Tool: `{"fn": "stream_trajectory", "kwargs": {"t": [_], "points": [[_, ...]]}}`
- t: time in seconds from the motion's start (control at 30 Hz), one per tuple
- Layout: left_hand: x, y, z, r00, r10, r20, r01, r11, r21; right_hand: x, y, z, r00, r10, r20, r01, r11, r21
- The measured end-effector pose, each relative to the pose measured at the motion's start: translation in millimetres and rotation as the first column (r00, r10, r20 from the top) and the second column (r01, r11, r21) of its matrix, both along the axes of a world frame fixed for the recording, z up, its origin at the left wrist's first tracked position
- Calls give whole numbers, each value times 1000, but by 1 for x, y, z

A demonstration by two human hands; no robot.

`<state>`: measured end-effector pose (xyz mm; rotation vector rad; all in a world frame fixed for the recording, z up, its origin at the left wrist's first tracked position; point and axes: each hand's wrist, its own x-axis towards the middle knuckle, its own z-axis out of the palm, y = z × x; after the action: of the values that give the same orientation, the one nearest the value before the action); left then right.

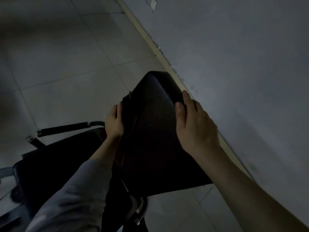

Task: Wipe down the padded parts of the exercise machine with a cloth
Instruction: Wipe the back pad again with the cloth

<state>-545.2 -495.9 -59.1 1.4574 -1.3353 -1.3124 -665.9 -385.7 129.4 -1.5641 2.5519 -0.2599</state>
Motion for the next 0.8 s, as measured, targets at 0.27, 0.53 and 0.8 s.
{"fn": "stream_trajectory", "kwargs": {"t": [0.27,0.53,0.8], "points": [[-28,69,42,990,-62,129,87,977,-194,-4,3,12,923,-53,382,119,981,-151],[-42,206,47,965,-189,179,254,836,-487,-6,-2,12,922,-80,378,82,997,12],[-38,96,65,966,-115,230,58,969,241,-5,-4,8,971,-58,232,66,997,-27]]}}
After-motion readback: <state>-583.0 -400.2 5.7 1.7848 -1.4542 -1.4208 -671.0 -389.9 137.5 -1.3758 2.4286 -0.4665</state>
